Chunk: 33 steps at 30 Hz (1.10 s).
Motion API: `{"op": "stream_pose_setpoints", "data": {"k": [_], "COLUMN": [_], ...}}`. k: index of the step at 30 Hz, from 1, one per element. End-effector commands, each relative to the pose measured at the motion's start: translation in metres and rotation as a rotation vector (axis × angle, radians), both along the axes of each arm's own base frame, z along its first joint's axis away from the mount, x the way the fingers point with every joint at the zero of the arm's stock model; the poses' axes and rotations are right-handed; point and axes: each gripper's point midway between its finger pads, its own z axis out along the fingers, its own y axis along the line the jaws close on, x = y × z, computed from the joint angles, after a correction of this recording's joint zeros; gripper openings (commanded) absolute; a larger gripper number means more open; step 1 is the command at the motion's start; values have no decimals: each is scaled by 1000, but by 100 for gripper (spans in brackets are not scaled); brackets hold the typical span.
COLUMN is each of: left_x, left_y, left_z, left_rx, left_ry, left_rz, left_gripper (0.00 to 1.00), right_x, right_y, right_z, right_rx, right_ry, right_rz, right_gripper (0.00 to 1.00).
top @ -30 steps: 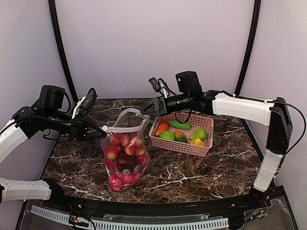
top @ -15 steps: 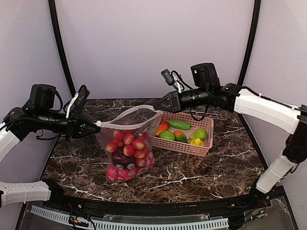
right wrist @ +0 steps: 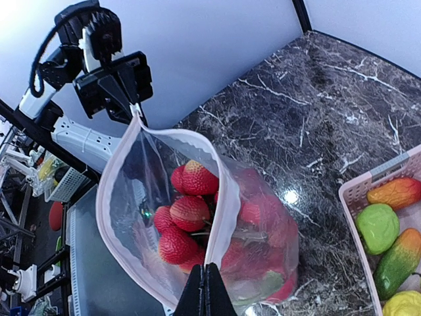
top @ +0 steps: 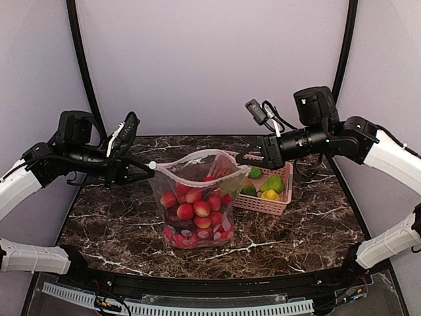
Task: Place the food in the zip-top bag and seal the zipper
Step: Adjust the zipper on the food storage bag, then zip the zipper on the zipper food storage bag.
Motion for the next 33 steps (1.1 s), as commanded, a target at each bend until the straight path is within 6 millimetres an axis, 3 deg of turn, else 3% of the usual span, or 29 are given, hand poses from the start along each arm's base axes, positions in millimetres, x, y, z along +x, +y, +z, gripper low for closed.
{"op": "stream_pose_setpoints", "data": {"k": [1, 3, 6, 10, 18, 22, 26, 33], "left_x": [-4, -4, -7, -11, -17, -19, -20, -22], "left_y": [-11, -11, -9, -7, -6, -6, -5, -2], "left_z": [5, -1, -4, -5, -6, -8, -9, -8], "left_rx": [-74, -71, -70, -76, -76, -69, -56, -46], "left_ry": [-27, -26, -32, -38, -34, -28, -30, -34], "left_rz": [-57, -57, -60, -67, -88, -99, -96, -89], "left_gripper": [1, 1, 1, 1, 1, 1, 1, 1], "right_x": [2, 6, 6, 1, -23, -31, -29, -33], "right_y": [-5, -2, 16, 49, 131, 166, 186, 193], "right_z": [-16, -13, 7, 29, 36, 24, 11, -5], "right_rx": [-56, -68, -65, -29, 68, 74, 64, 52], "right_ry": [-7, -30, -125, -225, -317, -321, -298, -260], "right_rz": [-43, -48, -18, 60, 280, 367, 408, 457], "right_gripper": [10, 33, 56, 68, 55, 51, 45, 26]}}
